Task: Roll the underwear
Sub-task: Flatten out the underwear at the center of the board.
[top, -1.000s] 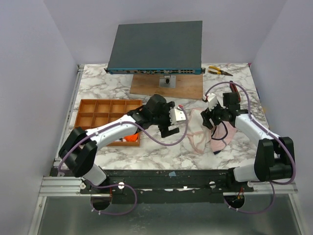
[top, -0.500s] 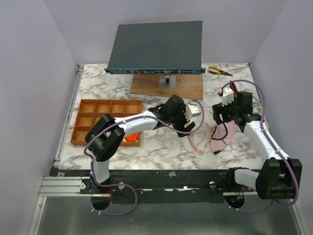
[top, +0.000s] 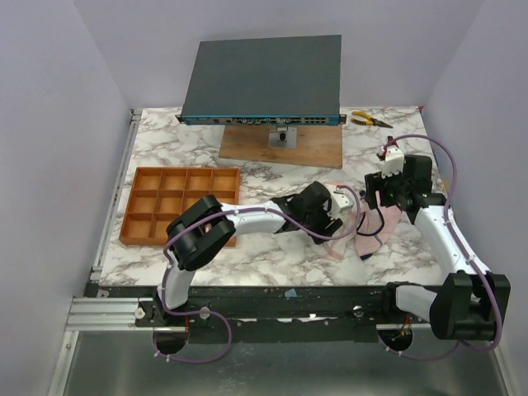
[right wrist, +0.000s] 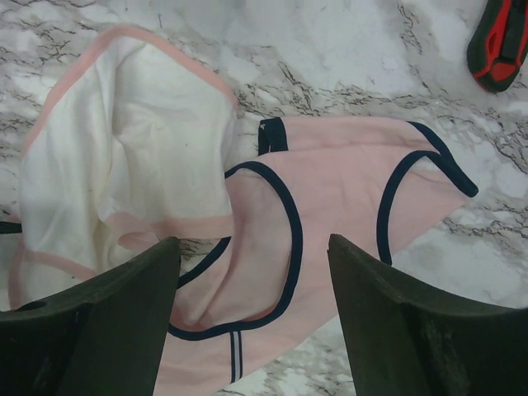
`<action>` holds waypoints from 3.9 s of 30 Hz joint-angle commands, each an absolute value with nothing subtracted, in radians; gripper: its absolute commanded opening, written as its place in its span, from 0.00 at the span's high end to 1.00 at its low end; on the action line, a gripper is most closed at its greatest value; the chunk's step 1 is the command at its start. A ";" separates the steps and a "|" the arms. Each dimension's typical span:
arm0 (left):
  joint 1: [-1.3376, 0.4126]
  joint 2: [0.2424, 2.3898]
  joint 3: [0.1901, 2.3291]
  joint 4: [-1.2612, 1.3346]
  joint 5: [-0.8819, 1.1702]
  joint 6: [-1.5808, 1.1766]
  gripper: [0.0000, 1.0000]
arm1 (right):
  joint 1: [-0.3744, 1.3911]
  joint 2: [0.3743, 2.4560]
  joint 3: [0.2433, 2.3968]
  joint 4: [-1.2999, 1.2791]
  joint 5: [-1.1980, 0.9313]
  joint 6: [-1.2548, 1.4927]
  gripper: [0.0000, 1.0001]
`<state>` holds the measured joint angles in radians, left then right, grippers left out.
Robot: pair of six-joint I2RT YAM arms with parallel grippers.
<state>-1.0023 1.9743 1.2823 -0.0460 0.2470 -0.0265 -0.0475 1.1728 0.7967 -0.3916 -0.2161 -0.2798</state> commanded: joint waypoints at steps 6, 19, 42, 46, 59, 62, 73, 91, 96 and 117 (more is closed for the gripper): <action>-1.000 2.055 1.399 -0.080 0.156 -0.013 0.54 | -0.053 1.128 0.776 -0.409 -0.201 -0.264 0.24; -0.923 2.008 1.429 -0.132 0.277 -0.036 1.00 | -0.053 1.132 0.781 -0.471 -0.425 -0.345 0.24; -0.701 1.708 1.215 -0.326 0.445 0.061 1.00 | -0.040 1.269 0.806 -0.356 -0.683 -0.356 0.23; -0.672 1.709 1.187 -0.328 0.401 0.066 1.00 | -0.023 1.302 0.804 -0.319 -0.681 -0.328 0.23; -0.636 1.576 1.026 -0.258 0.315 0.140 0.68 | 0.256 1.461 0.776 -0.013 -0.405 -0.141 0.27; -0.634 1.566 1.025 -0.272 0.315 0.138 0.66 | 0.268 1.570 0.845 -0.041 -0.339 -0.096 0.30; -0.632 1.520 1.015 -0.273 0.328 0.150 0.60 | 0.277 1.705 0.896 -0.078 -0.324 -0.059 0.34; -0.571 1.483 1.103 -0.287 0.362 0.126 0.59 | 0.293 1.603 0.934 -0.194 -0.405 -0.105 0.99; -0.564 1.462 1.171 -0.314 0.416 0.148 0.56 | 0.293 1.436 1.002 -0.332 -0.448 -0.252 0.99; -0.523 1.553 1.607 -0.422 0.680 0.027 0.41 | 0.297 1.550 1.890 -1.281 -0.768 -0.847 0.99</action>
